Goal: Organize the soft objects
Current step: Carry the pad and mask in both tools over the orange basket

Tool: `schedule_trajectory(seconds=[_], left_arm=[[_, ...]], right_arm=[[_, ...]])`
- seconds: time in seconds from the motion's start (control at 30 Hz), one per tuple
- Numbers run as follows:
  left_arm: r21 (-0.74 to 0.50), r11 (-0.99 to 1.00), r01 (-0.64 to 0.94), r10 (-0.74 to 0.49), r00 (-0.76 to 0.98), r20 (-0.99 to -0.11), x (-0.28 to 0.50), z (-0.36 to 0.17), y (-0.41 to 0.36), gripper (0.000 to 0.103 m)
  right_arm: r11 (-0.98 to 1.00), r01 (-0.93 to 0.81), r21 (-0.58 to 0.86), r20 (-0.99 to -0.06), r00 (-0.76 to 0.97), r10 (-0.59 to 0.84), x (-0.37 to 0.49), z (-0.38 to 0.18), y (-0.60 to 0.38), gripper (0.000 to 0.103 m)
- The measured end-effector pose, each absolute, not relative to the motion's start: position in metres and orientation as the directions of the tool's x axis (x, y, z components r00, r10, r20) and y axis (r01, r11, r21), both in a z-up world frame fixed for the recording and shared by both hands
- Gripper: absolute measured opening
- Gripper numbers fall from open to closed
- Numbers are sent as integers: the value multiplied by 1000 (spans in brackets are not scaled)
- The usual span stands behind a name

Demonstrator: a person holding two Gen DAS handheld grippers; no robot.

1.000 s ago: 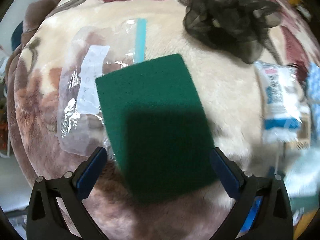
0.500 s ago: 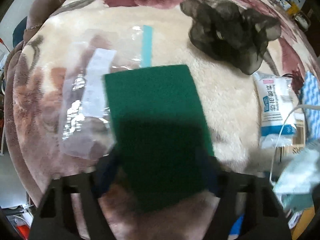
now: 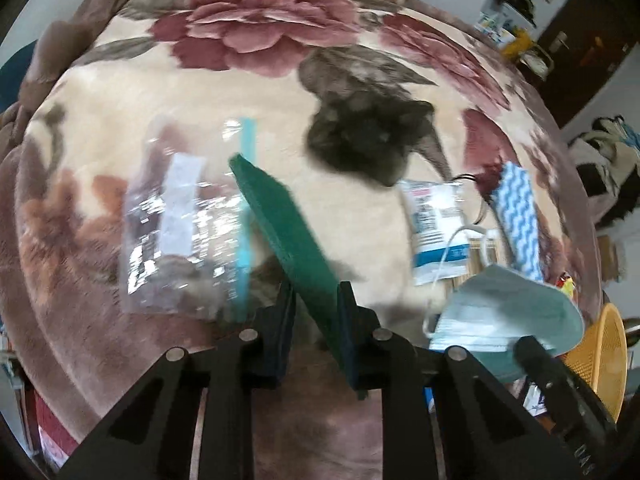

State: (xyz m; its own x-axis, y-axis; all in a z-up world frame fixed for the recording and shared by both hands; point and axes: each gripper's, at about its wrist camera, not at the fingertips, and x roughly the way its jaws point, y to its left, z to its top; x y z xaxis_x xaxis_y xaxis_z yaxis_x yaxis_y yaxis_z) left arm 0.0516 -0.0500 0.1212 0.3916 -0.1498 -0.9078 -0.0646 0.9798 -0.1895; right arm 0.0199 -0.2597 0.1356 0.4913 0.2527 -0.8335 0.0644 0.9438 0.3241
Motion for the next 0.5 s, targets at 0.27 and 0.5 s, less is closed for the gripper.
schedule_trajectory(seconds=[0.27, 0.5], left_arm=[[-186, 981, -58, -161, 293, -942, 97, 80, -87, 15], [-203, 978, -46, -176, 335, -926, 83, 93, -67, 5]], right_arm=[[942, 72, 329, -842, 474, 258, 26, 128, -264, 18], [943, 50, 329, -823, 505, 260, 25, 134, -261, 16]])
